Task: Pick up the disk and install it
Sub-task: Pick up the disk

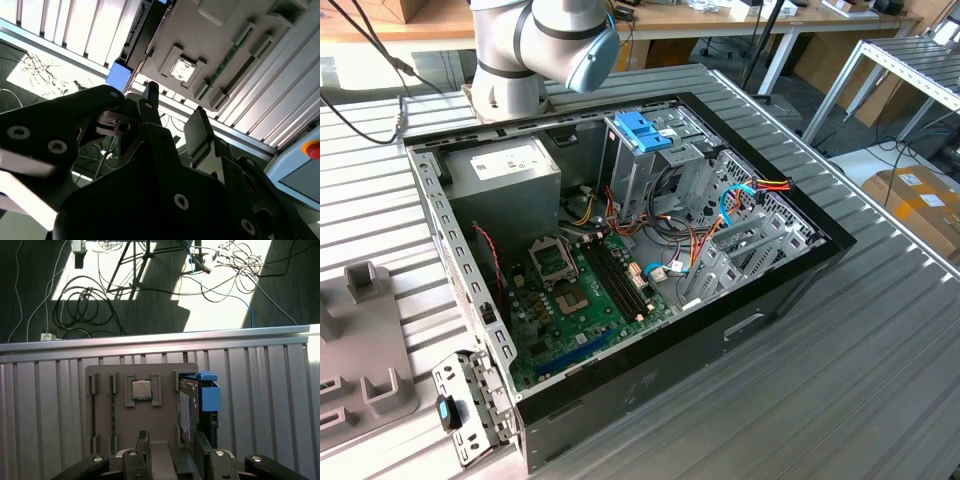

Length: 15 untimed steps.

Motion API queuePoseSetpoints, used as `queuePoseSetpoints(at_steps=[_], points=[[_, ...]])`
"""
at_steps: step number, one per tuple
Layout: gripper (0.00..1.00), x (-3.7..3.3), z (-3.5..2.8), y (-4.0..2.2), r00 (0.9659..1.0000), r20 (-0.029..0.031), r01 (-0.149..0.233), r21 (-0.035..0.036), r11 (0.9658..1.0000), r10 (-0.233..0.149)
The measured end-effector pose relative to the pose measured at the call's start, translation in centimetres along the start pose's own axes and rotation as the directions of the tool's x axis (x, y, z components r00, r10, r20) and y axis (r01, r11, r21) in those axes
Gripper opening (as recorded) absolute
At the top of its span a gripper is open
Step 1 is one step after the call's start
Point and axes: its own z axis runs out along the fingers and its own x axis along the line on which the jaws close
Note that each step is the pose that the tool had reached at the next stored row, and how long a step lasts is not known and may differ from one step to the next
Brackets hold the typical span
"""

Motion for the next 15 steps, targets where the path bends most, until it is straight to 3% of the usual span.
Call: queuePoseSetpoints(at_steps=[15], points=[[0.48, -0.43, 0.18, 0.03, 1.0000, 0.0000, 0.000, -0.0001, 1.0000, 0.000]])
